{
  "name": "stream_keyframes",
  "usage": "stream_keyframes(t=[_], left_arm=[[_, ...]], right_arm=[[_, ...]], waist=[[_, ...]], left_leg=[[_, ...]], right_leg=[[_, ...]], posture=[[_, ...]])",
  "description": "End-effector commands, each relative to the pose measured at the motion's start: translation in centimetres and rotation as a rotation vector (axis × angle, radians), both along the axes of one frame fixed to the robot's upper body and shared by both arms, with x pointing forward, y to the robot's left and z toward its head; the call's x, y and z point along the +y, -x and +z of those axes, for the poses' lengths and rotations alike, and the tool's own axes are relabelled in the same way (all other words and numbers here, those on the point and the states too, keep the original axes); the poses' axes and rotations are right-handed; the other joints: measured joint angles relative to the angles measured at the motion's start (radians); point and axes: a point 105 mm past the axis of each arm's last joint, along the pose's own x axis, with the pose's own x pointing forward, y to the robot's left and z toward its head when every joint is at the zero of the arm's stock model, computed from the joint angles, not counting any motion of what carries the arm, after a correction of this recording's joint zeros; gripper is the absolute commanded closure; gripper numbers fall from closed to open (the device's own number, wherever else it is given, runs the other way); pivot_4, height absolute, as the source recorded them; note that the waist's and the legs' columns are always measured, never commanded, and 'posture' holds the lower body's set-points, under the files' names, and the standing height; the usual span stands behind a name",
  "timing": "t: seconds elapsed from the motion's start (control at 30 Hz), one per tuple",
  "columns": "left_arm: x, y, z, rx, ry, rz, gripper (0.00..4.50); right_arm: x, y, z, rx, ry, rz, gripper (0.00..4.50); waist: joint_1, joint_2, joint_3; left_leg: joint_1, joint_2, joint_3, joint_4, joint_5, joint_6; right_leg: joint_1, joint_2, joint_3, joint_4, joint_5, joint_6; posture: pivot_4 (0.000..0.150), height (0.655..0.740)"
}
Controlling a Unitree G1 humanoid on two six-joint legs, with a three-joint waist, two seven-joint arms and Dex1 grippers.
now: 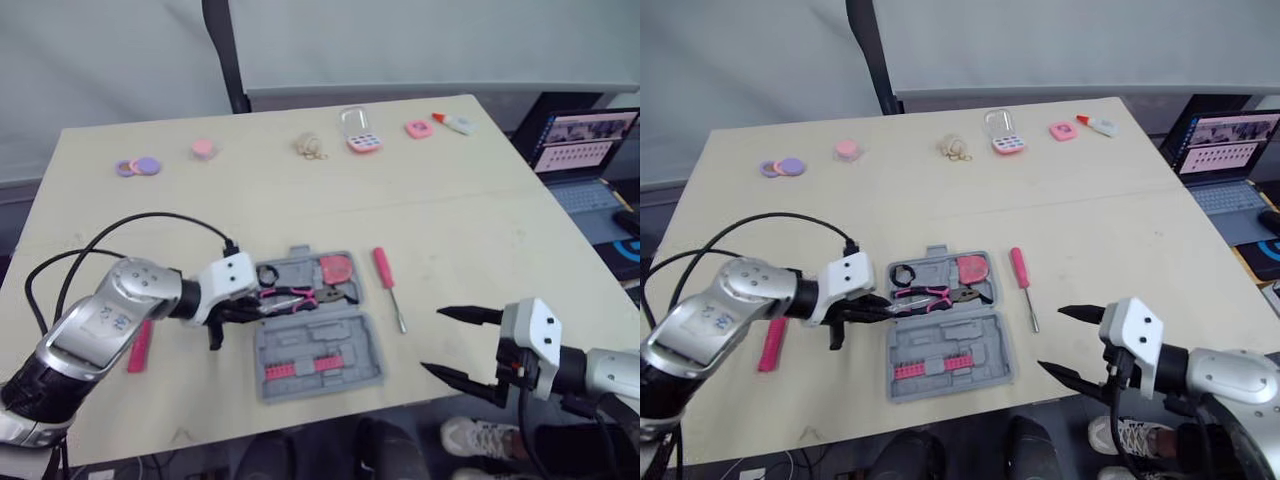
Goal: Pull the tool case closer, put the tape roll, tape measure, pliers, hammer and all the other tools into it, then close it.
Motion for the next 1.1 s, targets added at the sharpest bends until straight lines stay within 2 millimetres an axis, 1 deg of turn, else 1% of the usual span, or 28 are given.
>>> stream_keyframes(t=[0.03, 0.23, 0.47, 0.63, 0.77, 0.93, 1.1], left_arm=[[-1.6, 0.7, 0.5, 0.008, -0.021, -0.07, 4.44], [-2.7, 0.8, 0.3, 0.01, -0.122, -0.111, 4.44], [-4.6, 0.4, 0.0, 0.006, -0.137, -0.13, 4.44], [-4.8, 0.0, -0.3, 0.003, -0.155, -0.093, 4.44], [-5.5, -0.6, -0.4, -0.014, -0.159, -0.074, 4.44], [-6.2, -0.3, -0.7, 0.008, -0.164, -0.092, 4.44], [-6.5, -0.1, -1.2, 0.024, -0.184, -0.108, 4.44]], right_arm=[[0.1, 0.2, 0.4, -0.03, 0.017, 0.027, 0.0], [-0.3, 0.6, -0.2, -0.019, 0.035, 0.035, 0.0], [-0.3, 0.6, -0.4, -0.023, 0.049, 0.039, 0.0], [-0.2, 0.8, -0.5, -0.022, 0.053, 0.038, 0.0], [-0.3, 0.9, -0.5, -0.028, 0.055, 0.024, 0.0], [-0.3, 1.1, -0.5, -0.03, 0.058, 0.016, 0.0], [-0.3, 1.3, -0.6, -0.026, 0.063, 0.018, 0.0]], waist=[[-0.002, 0.0, 0.0], [-0.001, -0.001, 0.0], [0.0, -0.001, 0.001], [0.0, -0.001, 0.001], [0.004, -0.001, 0.001], [0.003, -0.001, 0.001], [0.002, -0.001, 0.001]], left_leg=[[0.0, 0.0, 0.001, 0.0, 0.0, 0.0], [0.001, 0.001, 0.001, 0.0, 0.0, 0.0], [0.0, 0.001, 0.001, 0.002, 0.0, 0.001], [0.0, 0.001, 0.001, 0.002, 0.001, 0.001], [0.0, 0.001, 0.001, 0.003, 0.001, 0.001], [0.0, 0.0, 0.001, 0.004, 0.001, 0.001], [0.0, 0.001, 0.001, 0.004, 0.001, 0.001]], right_leg=[[0.0, 0.0, 0.0, 0.0, 0.0, 0.0], [0.0, 0.001, 0.001, 0.0, 0.0, 0.0], [0.0, 0.001, 0.002, 0.001, 0.001, 0.001], [0.0, 0.001, 0.002, 0.001, 0.001, 0.001], [0.0, 0.001, 0.002, 0.002, 0.001, 0.001], [0.0, 0.001, 0.002, 0.002, 0.001, 0.001], [0.0, 0.001, 0.002, 0.002, 0.001, 0.001]], posture=[[0.15, 0.7287], [0.15, 0.7287], [0.15, 0.7287], [0.15, 0.7287], [0.15, 0.7287], [0.15, 0.7287], [0.15, 0.7287]])
